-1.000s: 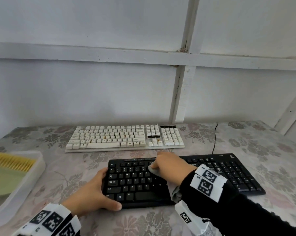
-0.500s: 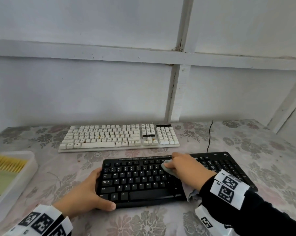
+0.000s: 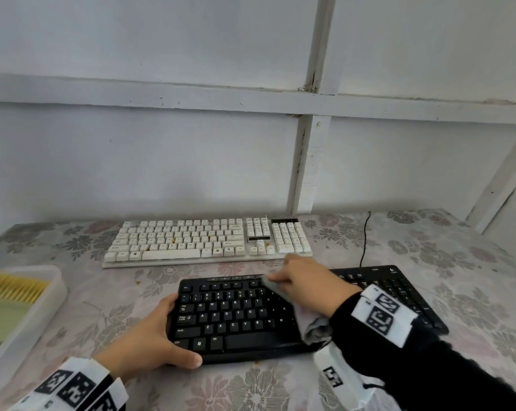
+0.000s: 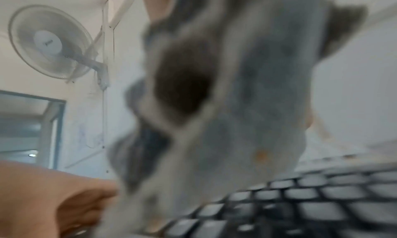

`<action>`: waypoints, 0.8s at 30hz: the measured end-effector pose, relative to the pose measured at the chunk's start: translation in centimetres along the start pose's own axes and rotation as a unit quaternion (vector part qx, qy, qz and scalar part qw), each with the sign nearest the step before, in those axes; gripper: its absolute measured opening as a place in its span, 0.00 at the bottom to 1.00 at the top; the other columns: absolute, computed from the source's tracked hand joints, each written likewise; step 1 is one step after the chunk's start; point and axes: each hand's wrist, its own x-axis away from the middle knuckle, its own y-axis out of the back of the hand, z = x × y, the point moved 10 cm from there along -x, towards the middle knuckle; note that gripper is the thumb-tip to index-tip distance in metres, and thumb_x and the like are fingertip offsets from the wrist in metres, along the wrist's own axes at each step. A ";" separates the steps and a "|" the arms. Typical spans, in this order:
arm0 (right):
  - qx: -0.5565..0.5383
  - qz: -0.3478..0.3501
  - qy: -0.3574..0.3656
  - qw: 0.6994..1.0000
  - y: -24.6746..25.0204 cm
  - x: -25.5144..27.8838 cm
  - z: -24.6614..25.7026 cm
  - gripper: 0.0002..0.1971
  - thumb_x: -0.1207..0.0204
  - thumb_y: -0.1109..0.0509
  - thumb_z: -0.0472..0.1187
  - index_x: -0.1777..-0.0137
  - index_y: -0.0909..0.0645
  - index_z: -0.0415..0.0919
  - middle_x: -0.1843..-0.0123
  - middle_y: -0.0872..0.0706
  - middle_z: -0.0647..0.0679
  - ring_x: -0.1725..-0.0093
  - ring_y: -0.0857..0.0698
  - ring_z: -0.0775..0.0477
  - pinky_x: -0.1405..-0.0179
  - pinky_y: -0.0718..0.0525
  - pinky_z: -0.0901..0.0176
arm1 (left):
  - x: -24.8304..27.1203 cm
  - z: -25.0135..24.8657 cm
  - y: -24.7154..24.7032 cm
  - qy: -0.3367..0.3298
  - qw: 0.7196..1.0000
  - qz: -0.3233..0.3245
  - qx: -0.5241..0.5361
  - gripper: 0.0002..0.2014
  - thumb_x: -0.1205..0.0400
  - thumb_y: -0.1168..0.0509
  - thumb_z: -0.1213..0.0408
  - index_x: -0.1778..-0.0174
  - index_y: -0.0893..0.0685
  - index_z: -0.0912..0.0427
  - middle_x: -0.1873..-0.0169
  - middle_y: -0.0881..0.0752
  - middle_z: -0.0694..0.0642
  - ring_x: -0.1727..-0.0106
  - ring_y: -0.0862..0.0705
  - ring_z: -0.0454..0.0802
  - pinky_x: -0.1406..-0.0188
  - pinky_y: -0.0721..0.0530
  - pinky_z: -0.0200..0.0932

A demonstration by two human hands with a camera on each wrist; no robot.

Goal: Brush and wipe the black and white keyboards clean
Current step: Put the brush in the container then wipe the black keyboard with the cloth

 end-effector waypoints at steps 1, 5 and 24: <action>-0.002 0.013 0.022 1.000 -0.7 -0.8 1.7 0.18 0.15 0.43 0.51 0.49 0.15 0.42 0.58 0.33 0.55 0.59 0.25 0.52 0.50 0.29 0.62 | 0.0 0.0 0.0 0.001 1.000 0.001 -0.003 0.71 0.68 0.15 0.47 0.25 0.41 0.42 0.43 0.20 0.36 0.44 0.17 0.39 0.42 0.21 0.39; 0.003 0.018 0.018 1.000 -3.6 -3.2 2.8 0.10 0.19 0.38 0.40 0.50 0.15 0.39 0.60 0.34 0.52 0.57 0.24 0.42 0.65 0.30 0.62 | 0.1 0.0 -0.1 0.000 1.000 -0.001 -0.002 0.65 0.59 0.13 0.55 0.25 0.40 0.44 0.41 0.20 0.38 0.43 0.17 0.40 0.44 0.20 0.37; -0.013 0.016 -0.037 0.999 0.6 0.1 -2.4 0.18 0.16 0.41 0.50 0.50 0.14 0.39 0.60 0.20 0.53 0.64 0.23 0.59 0.62 0.33 0.77 | -0.2 0.1 0.0 -0.002 1.000 -0.003 0.001 0.65 0.58 0.14 0.58 0.25 0.41 0.45 0.42 0.20 0.38 0.44 0.17 0.39 0.50 0.21 0.34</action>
